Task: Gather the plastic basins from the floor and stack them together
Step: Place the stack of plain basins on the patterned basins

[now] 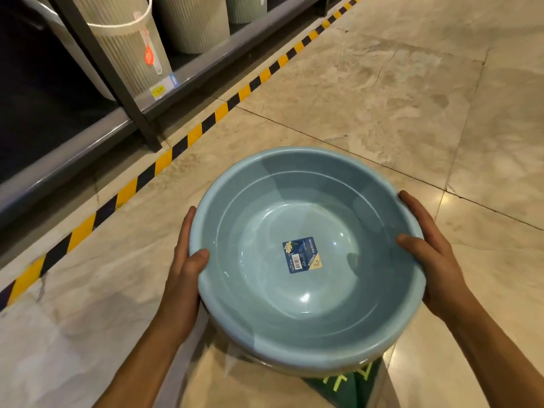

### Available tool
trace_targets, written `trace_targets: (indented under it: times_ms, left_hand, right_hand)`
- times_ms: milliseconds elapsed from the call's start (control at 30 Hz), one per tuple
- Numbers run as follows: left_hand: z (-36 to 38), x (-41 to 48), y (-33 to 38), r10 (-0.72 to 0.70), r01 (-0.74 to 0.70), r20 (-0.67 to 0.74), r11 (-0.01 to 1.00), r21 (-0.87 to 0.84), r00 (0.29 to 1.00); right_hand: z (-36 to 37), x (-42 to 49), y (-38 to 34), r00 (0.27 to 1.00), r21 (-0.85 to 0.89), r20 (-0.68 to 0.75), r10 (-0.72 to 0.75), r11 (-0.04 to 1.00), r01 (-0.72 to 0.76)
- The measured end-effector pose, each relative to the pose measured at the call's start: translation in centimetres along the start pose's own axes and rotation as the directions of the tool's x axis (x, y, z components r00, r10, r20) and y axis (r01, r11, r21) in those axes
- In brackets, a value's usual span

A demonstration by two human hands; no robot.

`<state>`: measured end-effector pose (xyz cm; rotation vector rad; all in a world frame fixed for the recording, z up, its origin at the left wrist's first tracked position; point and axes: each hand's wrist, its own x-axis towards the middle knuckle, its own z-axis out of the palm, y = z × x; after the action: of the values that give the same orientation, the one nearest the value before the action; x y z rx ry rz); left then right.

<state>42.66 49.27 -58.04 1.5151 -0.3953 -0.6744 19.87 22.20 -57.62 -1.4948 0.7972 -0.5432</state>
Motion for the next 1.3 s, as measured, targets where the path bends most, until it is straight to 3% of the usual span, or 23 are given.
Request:
trace_targets:
  times_ms: [267, 433, 633, 967, 1300]
  left_hand:
    - [-1.5, -0.7, 0.6, 0.035, -0.036, -0.050, 0.999, -0.029, 0.998]
    - [-2.6, 0.0, 4.9, 0.054, -0.053, 0.057, 0.998, -0.015, 0.997]
    - [-7.0, -1.1, 10.2, -0.005, 0.006, 0.026, 0.999, -0.046, 1.000]
    - [-18.9, -4.2, 17.8, 0.038, -0.045, -0.119, 0.997, -0.061, 0.992]
    - [-35.6, -7.8, 20.5, 0.045, -0.091, -0.350, 0.989, -0.116, 0.936]
  right_hand:
    - [2.1, -1.2, -0.9, 0.996, 0.009, -0.068, -0.054, 0.998, 0.055]
    - [3.0, -3.3, -4.1, 0.991, 0.089, -0.132, -0.036, 0.995, 0.048]
    - [6.2, -3.8, -10.4, 0.997, 0.075, -0.056, -0.059, 0.995, 0.063]
    - [17.7, -4.4, -17.6, 0.991, 0.126, 0.098, -0.093, 0.989, 0.080]
    - [37.1, -2.7, -22.4, 0.943, 0.068, 0.322, -0.086, 0.995, 0.068]
